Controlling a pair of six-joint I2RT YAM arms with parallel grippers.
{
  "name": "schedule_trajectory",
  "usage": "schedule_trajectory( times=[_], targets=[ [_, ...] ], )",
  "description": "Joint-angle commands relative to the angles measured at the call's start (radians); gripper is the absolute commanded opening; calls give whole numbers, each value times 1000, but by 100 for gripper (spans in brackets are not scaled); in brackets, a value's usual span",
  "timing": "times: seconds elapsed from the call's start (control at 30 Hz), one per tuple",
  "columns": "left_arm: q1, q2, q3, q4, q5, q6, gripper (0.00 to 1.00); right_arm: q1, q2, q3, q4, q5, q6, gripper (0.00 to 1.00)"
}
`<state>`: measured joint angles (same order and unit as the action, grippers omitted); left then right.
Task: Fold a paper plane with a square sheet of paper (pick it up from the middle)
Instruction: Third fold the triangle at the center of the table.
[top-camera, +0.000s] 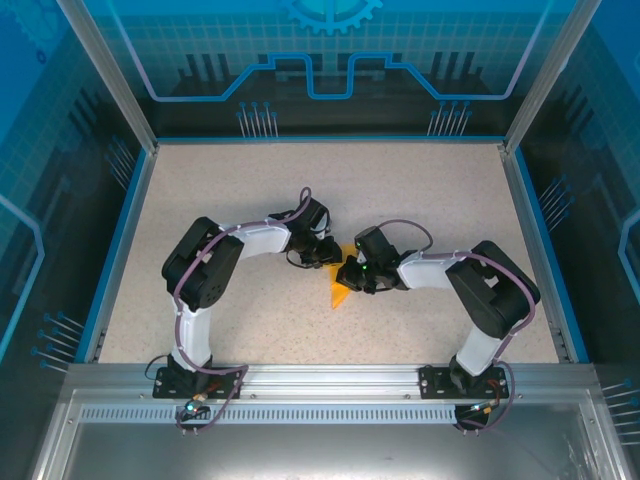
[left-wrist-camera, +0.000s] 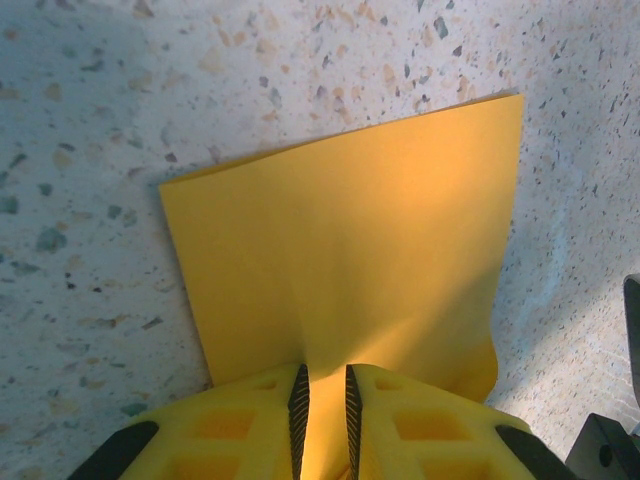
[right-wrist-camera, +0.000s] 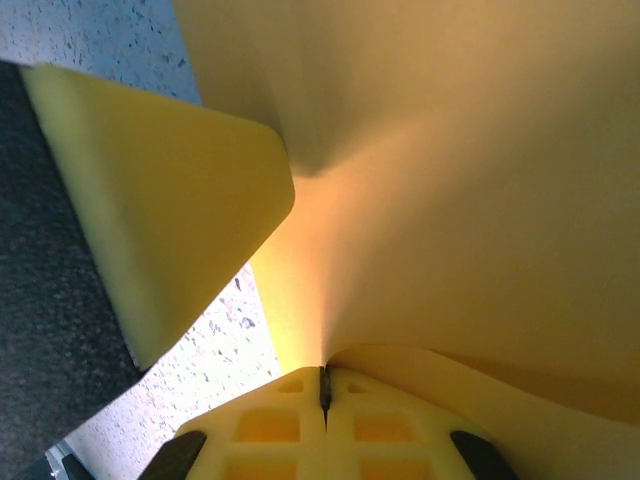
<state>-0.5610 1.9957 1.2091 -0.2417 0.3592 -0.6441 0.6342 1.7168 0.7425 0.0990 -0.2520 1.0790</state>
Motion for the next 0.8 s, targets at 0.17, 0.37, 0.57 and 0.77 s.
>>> schedule_trajectory(
  times=[0.17, 0.37, 0.57, 0.77],
  targets=[
    [4, 27, -20, -45, -29, 27, 21, -1, 12, -3, -20, 25, -14, 2],
    [5, 29, -22, -44, -29, 27, 21, 5, -7, -10, -37, 17, -20, 2],
    [4, 31, -22, -43, -29, 26, 21, 7, -12, -33, -34, 22, -14, 2],
    [4, 31, -23, -43, -29, 25, 21, 7, -26, -48, -28, 36, -9, 2]
  ],
)
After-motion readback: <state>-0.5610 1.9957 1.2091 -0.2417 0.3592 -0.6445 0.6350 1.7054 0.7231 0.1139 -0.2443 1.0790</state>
